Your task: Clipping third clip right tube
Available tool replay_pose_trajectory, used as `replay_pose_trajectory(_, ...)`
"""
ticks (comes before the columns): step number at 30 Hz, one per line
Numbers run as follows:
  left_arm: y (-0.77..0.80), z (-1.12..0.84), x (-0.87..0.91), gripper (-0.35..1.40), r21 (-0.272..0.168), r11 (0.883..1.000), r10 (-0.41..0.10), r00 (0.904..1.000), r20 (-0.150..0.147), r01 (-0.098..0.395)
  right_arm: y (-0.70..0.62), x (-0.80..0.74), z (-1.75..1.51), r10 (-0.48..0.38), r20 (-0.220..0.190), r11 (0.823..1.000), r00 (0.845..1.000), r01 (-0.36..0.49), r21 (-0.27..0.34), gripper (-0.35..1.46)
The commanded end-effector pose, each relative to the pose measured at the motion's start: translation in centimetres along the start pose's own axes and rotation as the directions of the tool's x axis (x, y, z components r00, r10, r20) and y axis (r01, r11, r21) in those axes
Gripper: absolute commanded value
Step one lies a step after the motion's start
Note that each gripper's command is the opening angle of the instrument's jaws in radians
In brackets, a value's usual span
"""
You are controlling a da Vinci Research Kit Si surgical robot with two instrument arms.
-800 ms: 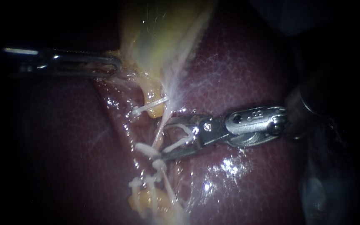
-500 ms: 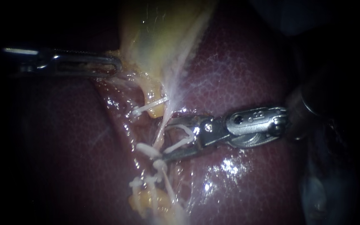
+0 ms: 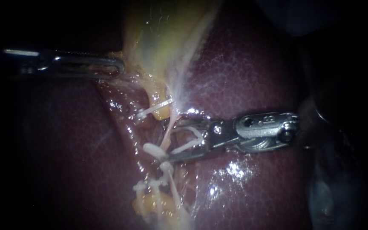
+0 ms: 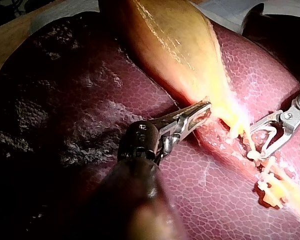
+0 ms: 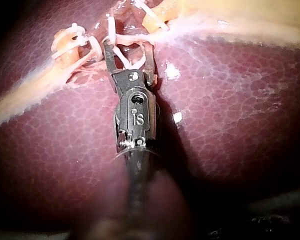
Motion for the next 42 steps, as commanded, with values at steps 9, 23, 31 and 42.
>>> replay_pose_trajectory(9,0.0,-0.01,0.0,-0.35,0.0,1.0,0.0,1.0,0.0,0.0,0.11,-0.06,-0.13,0.246,-0.029,0.968,0.969,-0.244,0.066,0.48)
replay_pose_trajectory(23,0.0,-0.01,0.0,-0.35,0.0,1.0,0.0,1.0,0.0,0.0,0.3,-0.08,-0.22,0.458,-0.094,0.878,0.884,-0.433,0.206,0.47)
replay_pose_trajectory(31,0.0,0.0,0.0,-0.35,0.0,1.0,0.0,1.0,0.0,0.0,0.29,-0.03,-0.05,0.516,-0.112,0.833,0.849,-0.467,0.298,0.48)
replay_pose_trajectory(42,0.0,0.0,0.0,-0.35,0.0,1.0,0.0,1.0,0.0,0.0,0.19,0.13,0.01,0.573,-0.162,0.778,0.803,-0.472,0.414,0.48)
